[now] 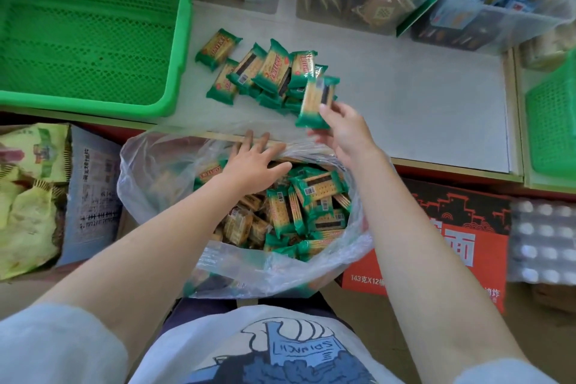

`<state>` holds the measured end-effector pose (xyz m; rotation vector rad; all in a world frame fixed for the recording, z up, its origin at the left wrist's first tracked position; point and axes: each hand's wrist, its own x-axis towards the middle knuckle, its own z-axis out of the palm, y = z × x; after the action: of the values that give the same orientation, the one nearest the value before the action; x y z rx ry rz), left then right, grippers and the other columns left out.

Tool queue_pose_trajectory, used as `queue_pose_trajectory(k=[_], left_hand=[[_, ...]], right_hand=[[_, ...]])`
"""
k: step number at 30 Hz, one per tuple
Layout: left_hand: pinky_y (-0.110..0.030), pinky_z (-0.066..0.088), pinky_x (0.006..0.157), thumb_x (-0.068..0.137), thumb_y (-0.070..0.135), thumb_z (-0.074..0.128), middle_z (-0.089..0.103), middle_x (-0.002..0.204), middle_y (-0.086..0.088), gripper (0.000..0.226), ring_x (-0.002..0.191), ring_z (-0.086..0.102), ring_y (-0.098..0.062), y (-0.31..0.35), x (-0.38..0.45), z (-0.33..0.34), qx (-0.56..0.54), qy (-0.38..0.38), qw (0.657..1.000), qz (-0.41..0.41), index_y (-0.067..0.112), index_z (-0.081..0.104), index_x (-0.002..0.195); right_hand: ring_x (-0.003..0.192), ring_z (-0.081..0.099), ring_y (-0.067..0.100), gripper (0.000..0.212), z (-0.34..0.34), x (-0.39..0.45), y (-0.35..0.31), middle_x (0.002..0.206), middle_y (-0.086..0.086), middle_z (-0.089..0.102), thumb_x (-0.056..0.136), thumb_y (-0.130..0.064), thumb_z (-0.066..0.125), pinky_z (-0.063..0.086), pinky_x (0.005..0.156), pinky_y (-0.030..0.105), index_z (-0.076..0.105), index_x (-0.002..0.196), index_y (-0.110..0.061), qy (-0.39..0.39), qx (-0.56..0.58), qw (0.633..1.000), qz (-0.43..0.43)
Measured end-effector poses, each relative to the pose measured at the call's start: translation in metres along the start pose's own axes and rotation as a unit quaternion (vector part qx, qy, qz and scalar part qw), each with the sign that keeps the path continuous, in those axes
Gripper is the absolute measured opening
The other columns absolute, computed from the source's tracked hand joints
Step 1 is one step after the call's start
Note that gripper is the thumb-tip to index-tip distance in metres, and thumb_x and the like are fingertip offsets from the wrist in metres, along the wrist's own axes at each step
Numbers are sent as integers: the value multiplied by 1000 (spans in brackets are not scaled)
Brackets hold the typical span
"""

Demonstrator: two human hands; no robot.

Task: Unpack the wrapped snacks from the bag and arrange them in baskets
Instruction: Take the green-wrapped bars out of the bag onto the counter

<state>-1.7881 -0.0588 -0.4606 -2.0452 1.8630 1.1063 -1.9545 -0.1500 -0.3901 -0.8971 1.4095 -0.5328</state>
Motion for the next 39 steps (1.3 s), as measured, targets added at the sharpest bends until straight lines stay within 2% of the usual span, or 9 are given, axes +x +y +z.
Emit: queue_pose_trajectory(k=[4,13,16,20,23,29,33,36,39], left_hand=[[-51,-5,122,96,73,26,-5,168,4,66,153,-15,-28,1,2,-2,-5,-9,1000,-13,49,14,156],[-50,-8,122,99,67,30,-9,168,2,66,152,-19,-28,-2,0,3,-2,1,1000,6,46,9,157],[-50,-8,122,99,66,29,-10,168,2,65,152,-20,-28,-2,0,2,-1,3,1000,5,46,9,157],[-50,-8,122,99,66,30,-10,168,2,65,152,-19,-27,-1,0,3,1,1,1000,2,46,9,157],[-49,-8,122,99,67,29,-9,168,3,65,152,-19,-27,-1,0,2,1,0,1000,-2,46,9,157],[-47,-8,122,98,69,28,-6,168,7,64,153,-17,-24,-2,0,-1,-24,-9,1000,-9,47,14,157],[-47,-8,122,98,69,26,-6,168,7,63,153,-17,-23,-2,0,-2,-32,-13,999,-6,46,15,157],[-49,-6,123,99,69,24,-3,168,6,63,154,-15,-23,-3,-1,-5,-42,-27,999,-4,45,18,157],[-52,6,123,99,68,24,8,168,2,63,155,1,-26,-2,-2,-21,-84,-11,996,-11,41,24,156]], right_hand=[[80,74,22,33,11,13,-5,110,17,68,102,-8,54,59,67,27,51,134,1,-18,16,1000,-6],[60,69,19,14,-17,-55,71,84,12,71,101,-18,59,61,59,31,66,100,-5,-2,-213,970,116],[60,71,25,37,-17,-67,101,83,16,71,100,-35,59,63,63,38,62,104,2,28,-205,954,216],[66,72,23,81,0,-64,117,116,18,65,92,-59,59,54,52,28,33,146,-5,148,-146,953,220],[115,61,31,99,12,-55,116,142,17,52,88,-63,63,51,88,39,21,152,0,188,-175,947,193],[135,48,28,78,18,-58,119,146,8,51,87,-37,77,39,108,39,37,148,-11,212,-110,958,161],[113,61,19,51,16,-57,129,123,-3,65,84,-31,79,51,99,40,57,129,-21,226,0,965,129],[85,60,13,40,7,-58,121,109,-1,71,85,-34,77,49,67,28,64,119,-17,132,25,979,151],[98,69,23,23,-9,-67,98,112,8,72,94,-22,68,57,72,36,62,114,-14,3,-2,985,174]])
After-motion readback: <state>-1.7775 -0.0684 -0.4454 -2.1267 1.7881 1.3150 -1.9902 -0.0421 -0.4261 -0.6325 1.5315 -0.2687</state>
